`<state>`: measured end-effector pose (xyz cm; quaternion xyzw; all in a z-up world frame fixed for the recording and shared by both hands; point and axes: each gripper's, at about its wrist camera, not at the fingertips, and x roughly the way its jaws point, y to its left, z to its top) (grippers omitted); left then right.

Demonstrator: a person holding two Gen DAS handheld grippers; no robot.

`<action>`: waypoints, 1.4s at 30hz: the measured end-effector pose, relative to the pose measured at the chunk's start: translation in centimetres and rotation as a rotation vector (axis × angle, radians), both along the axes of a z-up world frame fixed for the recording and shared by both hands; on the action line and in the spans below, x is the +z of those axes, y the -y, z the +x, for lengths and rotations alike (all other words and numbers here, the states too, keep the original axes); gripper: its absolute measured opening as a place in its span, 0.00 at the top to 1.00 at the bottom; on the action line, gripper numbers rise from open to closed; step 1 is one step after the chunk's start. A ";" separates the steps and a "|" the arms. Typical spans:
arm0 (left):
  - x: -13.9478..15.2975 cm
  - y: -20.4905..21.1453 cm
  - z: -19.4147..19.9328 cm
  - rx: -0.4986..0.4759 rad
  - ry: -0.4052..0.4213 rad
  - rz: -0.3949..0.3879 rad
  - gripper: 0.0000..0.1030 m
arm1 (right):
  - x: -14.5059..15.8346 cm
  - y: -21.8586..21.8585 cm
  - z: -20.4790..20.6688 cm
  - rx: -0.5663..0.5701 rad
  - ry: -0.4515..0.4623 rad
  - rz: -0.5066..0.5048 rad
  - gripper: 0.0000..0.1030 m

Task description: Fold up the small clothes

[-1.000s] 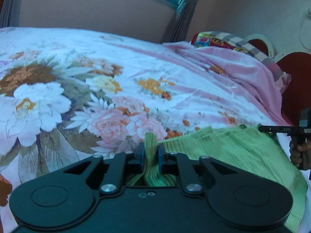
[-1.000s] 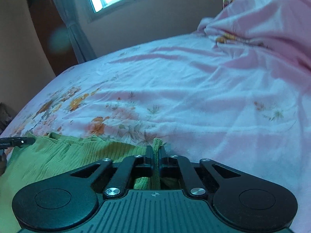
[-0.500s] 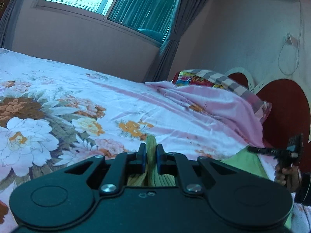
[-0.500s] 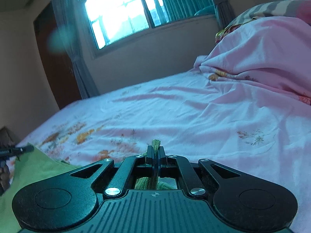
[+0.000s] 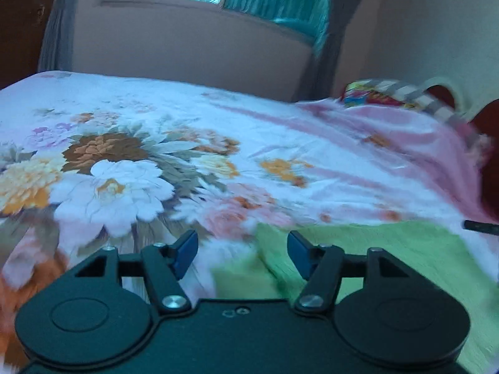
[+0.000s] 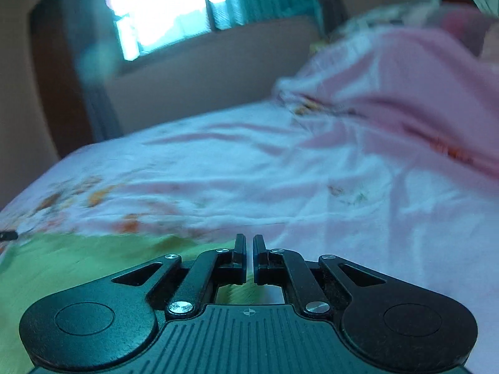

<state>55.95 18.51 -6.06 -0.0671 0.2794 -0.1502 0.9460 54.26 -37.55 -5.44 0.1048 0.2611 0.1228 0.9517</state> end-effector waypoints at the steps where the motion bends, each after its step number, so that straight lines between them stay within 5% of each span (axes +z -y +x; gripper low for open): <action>1: 0.4 0.1 -1.6 -0.001 0.014 0.026 0.42 | 0.3 0.1 -1.3 0.014 0.009 0.010 0.97; 6: -0.5 -0.3 -7.7 0.052 -0.005 0.070 0.44 | 0.6 -1.2 -6.6 0.067 0.001 0.043 0.97; 8: -2.0 -0.6 -8.2 0.067 -0.071 0.057 0.44 | 0.0 -1.9 -7.9 0.082 -0.023 0.045 0.97; 10: -3.1 0.4 -8.6 -0.019 -0.108 0.097 0.44 | -0.7 -2.5 -8.6 0.075 -0.064 0.040 0.97; 17: -2.7 0.0 -10.1 -0.095 -0.173 0.139 0.44 | -1.3 -1.9 -11.5 0.026 -0.117 0.130 0.97; 20: -2.3 -0.1 -11.3 -0.103 -0.169 0.182 0.43 | -2.1 -2.2 -11.8 0.022 -0.175 0.087 0.98; 23: -0.6 -0.8 -13.5 -0.050 -0.083 0.092 0.44 | -1.2 -1.7 -13.0 -0.004 -0.163 0.090 0.97; 26: 0.9 -2.1 -15.4 -0.032 -0.020 -0.137 0.44 | 0.3 -0.5 -14.8 -0.005 -0.103 0.145 0.95; 28: 0.5 -2.6 -14.4 -0.077 -0.078 -0.315 0.44 | 0.5 -0.1 -15.5 -0.012 -0.099 0.147 0.75; 29: 0.1 -2.7 -13.8 -0.088 -0.108 -0.378 0.44 | 0.6 0.1 -15.9 -0.013 -0.088 0.144 0.54; 30: -0.3 -2.5 -12.9 -0.098 -0.146 -0.416 0.45 | 0.6 0.3 -16.4 -0.011 -0.070 0.147 0.46; 37: -3.2 -1.8 -8.6 -0.090 -0.294 -0.475 0.49 | 0.7 0.8 -16.6 -0.012 -0.064 0.183 0.46; 40: -4.4 -0.9 -8.0 -0.130 -0.332 -0.500 0.67 | 0.2 0.7 -16.5 -0.018 -0.079 0.187 0.46; 41: -4.3 -0.7 -8.1 -0.152 -0.309 -0.526 0.87 | 0.0 0.7 -16.6 -0.019 -0.083 0.191 0.46; 42: -4.2 -0.7 -8.3 -0.176 -0.277 -0.566 0.95 | -0.1 0.8 -16.6 -0.020 -0.085 0.195 0.46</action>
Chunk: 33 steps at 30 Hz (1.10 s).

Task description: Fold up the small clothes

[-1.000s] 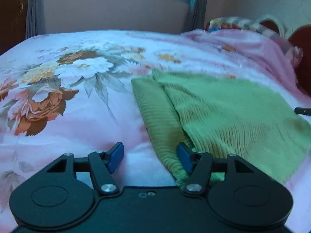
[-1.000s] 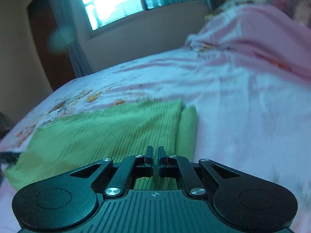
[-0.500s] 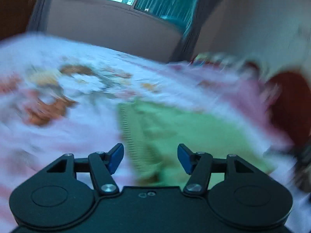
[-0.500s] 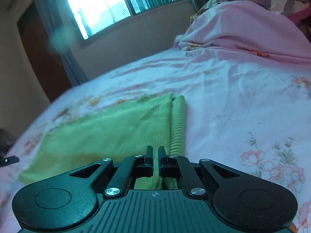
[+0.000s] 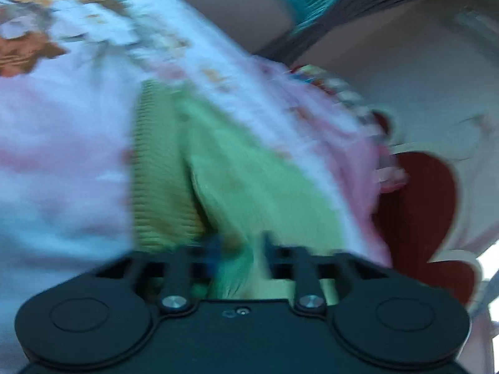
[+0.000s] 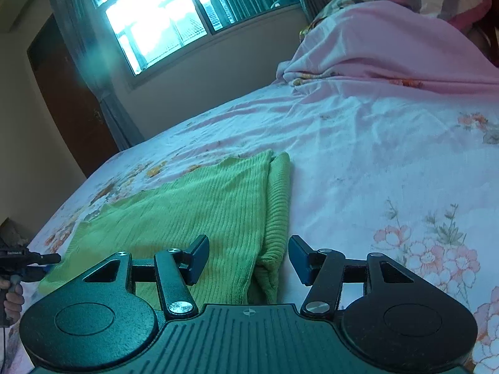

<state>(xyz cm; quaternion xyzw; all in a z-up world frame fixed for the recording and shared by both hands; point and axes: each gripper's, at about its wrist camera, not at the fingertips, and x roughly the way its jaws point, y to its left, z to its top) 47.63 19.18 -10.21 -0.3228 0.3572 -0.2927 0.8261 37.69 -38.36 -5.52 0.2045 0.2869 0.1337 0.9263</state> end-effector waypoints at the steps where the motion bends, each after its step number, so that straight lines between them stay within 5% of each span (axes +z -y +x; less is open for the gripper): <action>1: 0.3 0.0 -0.2 0.009 0.042 -0.033 0.94 | -0.1 0.1 0.0 -0.004 -0.001 0.006 0.46; 7: 0.6 -0.4 -1.2 0.074 0.123 0.012 0.96 | -1.1 0.7 0.0 -0.031 -0.027 0.040 0.46; 8: 0.6 -1.0 -1.7 0.113 0.121 0.040 0.95 | -1.2 0.7 0.0 -0.032 -0.029 0.045 0.46; 11: -0.8 -1.1 -1.9 0.154 0.019 0.314 0.94 | -1.6 0.6 0.2 -0.048 -0.059 0.004 0.46; 13: -0.3 -1.6 -2.6 0.166 0.034 0.293 0.93 | -1.8 0.6 0.3 -0.067 -0.077 -0.018 0.46; 17: 3.7 0.5 -4.6 0.169 0.229 0.353 0.76 | 0.1 0.3 -0.4 -0.070 0.024 -0.049 0.46; 20: 4.7 3.8 -5.6 0.117 0.316 0.417 0.50 | 1.1 -1.1 -0.4 -0.033 0.060 -0.075 0.46; 22: 3.6 5.6 -5.9 0.073 0.305 0.476 0.39 | 0.5 -2.7 -0.3 0.014 0.049 -0.140 0.46; 24: 0.5 6.8 -5.4 0.043 0.181 0.605 0.47 | -2.0 -4.5 0.7 0.014 -0.103 -0.308 0.56; 28: 1.2 6.9 -7.3 0.070 0.249 0.643 0.45 | -1.7 -4.6 -0.5 -0.032 -0.086 -0.346 0.55; 30: 2.7 6.7 -8.6 0.083 0.311 0.584 0.37 | -0.3 -4.5 -1.7 -0.040 -0.002 -0.329 0.55; 33: 3.8 8.9 -9.6 0.092 0.365 0.594 0.30 | 1.2 -5.9 -2.7 -0.010 0.096 -0.279 0.55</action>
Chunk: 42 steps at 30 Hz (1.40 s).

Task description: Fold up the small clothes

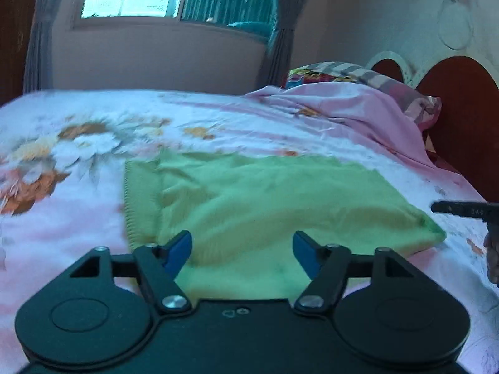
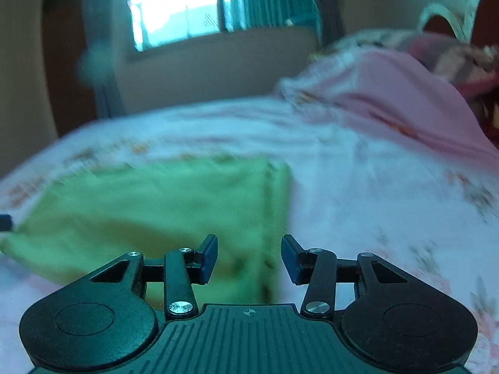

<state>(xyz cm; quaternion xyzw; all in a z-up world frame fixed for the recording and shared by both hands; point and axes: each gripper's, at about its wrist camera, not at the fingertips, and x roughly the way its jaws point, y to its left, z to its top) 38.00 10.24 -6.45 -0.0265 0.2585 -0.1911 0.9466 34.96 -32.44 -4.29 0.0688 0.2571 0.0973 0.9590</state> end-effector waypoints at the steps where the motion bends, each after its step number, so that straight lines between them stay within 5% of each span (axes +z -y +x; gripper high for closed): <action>1: -0.1 1.2 -0.1 -0.010 -0.008 0.007 0.30 | 0.2 -0.8 0.1 0.029 0.007 0.019 0.55; 6: -1.9 6.5 0.2 0.016 -0.057 0.014 0.23 | -0.9 -7.2 0.0 0.158 0.005 0.003 0.55; 9: -4.6 8.7 1.1 0.062 -0.124 0.118 0.18 | -3.7 -9.6 1.2 0.086 -0.137 -0.134 0.55; 12: -4.0 9.6 0.4 0.098 -0.111 0.152 0.18 | -3.6 -10.6 1.2 0.038 -0.139 -0.182 0.55; 18: -3.0 10.2 -0.2 0.120 -0.079 0.143 0.16 | -1.2 -11.7 -0.5 0.065 -0.047 -0.065 0.55; 24: -4.5 11.6 0.3 0.132 -0.103 0.186 0.12 | -3.9 -13.4 1.6 0.057 -0.116 -0.126 0.41; 32: -3.3 11.8 -0.6 0.128 -0.062 0.141 0.12 | -2.2 -12.9 0.4 0.043 -0.045 -0.066 0.40; 35: -4.7 12.3 0.0 0.119 -0.108 0.165 0.10 | -3.8 -13.2 1.5 0.056 -0.140 -0.100 0.39; 38: -3.9 11.9 -0.1 0.129 -0.087 0.147 0.11 | -3.5 -13.0 1.3 0.067 -0.136 -0.099 0.38; 42: -1.7 10.5 2.0 0.178 0.008 0.125 0.10 | -1.2 -11.8 2.4 0.053 -0.016 -0.073 0.38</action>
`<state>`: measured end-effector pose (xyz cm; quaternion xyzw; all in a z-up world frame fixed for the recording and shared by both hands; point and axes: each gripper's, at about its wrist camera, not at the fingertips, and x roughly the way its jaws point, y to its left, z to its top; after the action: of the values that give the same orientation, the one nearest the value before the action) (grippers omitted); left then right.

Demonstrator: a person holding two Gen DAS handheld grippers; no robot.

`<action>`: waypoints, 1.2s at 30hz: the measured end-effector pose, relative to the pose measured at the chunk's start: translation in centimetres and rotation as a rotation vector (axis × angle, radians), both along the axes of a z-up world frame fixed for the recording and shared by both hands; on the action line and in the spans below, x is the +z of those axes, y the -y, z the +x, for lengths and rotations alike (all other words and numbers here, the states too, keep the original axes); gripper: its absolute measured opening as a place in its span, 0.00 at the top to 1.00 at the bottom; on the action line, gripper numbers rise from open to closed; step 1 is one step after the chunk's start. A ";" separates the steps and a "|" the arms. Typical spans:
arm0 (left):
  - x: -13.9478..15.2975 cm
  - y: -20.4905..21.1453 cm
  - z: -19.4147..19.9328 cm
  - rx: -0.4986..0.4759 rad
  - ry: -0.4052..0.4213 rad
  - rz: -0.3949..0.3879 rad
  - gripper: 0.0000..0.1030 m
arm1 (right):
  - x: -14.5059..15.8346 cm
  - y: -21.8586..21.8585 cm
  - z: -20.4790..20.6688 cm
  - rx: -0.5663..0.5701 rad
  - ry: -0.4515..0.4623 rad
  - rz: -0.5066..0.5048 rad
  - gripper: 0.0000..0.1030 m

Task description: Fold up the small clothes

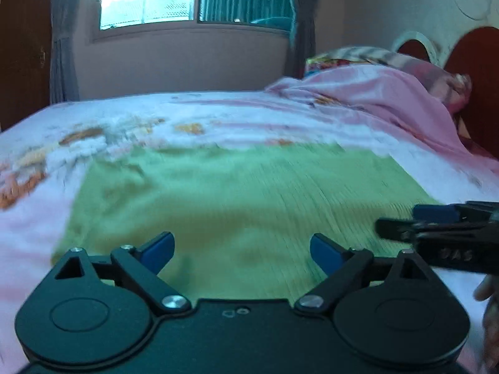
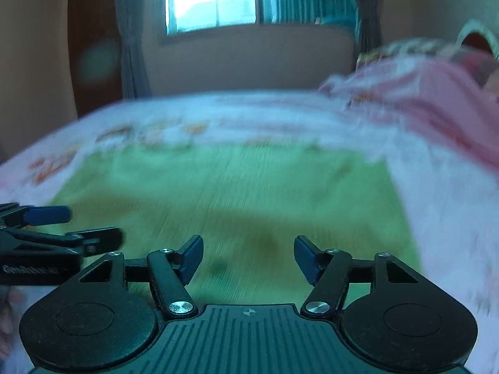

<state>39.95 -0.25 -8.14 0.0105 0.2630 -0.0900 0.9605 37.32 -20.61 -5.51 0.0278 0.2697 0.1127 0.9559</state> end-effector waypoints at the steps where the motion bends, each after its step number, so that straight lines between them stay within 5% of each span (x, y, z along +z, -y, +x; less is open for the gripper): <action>1: 0.3 -0.1 1.1 0.012 -0.008 0.006 0.10 | 0.2 0.2 1.5 -0.014 -0.016 -0.009 0.38; 5: 0.8 -0.1 6.3 0.025 -0.039 0.024 0.10 | -0.3 0.4 7.3 -0.050 -0.067 -0.036 0.38; 8: -2.1 0.5 9.9 -0.011 -0.200 0.076 0.04 | -2.1 0.1 10.1 -0.037 -0.170 -0.093 0.32; 10: -1.7 0.1 9.3 -0.030 -0.164 0.083 0.05 | -1.5 -0.2 9.8 -0.023 -0.166 -0.127 0.31; 13: 0.0 -2.7 6.3 -0.048 -0.092 0.038 0.04 | 0.2 2.4 7.2 -0.018 -0.063 -0.025 0.28; 15: 0.6 -5.4 4.7 -0.045 -0.054 0.075 0.04 | 0.6 4.2 5.6 -0.021 -0.013 0.011 0.05; 18: 0.5 -9.8 4.0 0.012 -0.061 0.086 0.02 | 0.6 6.2 3.7 -0.037 0.024 0.012 0.00; 22: -1.9 -14.7 4.9 0.076 -0.227 -0.068 0.02 | -1.5 6.3 4.5 -0.098 -0.095 -0.089 0.00; 24: -1.9 -15.3 4.7 0.060 -0.215 -0.109 0.02 | -2.4 6.2 5.1 -0.098 -0.150 -0.104 0.00; 28: -1.3 -16.7 4.7 -0.018 -0.189 -0.309 0.02 | -0.2 6.9 3.0 -0.132 -0.022 -0.070 0.00; 34: -3.3 -21.1 7.7 -0.101 -0.269 -0.685 0.06 | 1.3 9.0 1.6 -0.094 0.061 0.059 0.00; 35: -3.4 -21.6 8.2 -0.110 -0.277 -0.712 0.14 | 1.5 9.5 1.5 -0.100 0.075 0.084 0.00; 36: -3.6 -22.0 8.8 -0.116 -0.287 -0.724 0.34 | 1.5 10.0 1.6 -0.106 0.082 0.100 0.00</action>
<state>48.74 21.80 -11.71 -0.3266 0.3447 -0.2318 0.8490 38.90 -30.63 -4.02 0.0851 0.2224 0.0764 0.9682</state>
